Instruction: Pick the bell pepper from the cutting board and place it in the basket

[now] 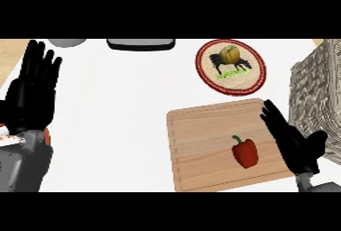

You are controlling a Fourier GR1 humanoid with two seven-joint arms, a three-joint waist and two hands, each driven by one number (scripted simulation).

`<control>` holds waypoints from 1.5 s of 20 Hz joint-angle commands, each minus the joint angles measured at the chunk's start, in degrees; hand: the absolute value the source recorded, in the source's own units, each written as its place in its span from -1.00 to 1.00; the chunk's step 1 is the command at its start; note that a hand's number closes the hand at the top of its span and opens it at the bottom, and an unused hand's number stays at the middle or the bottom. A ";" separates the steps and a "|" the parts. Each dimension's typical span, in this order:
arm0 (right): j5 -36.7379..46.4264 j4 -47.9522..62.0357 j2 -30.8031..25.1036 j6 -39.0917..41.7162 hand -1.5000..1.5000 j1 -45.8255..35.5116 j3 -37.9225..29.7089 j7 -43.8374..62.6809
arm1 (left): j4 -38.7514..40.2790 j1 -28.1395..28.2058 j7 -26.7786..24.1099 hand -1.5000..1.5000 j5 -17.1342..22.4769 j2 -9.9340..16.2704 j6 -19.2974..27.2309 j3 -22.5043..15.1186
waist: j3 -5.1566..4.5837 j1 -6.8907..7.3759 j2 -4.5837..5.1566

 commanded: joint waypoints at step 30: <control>42.04 -34.54 -25.80 21.06 -1.00 -13.75 8.52 29.61 | 3.80 5.95 -6.03 0.00 -8.57 7.44 -18.22 -11.20 | 0.75 -0.85 0.30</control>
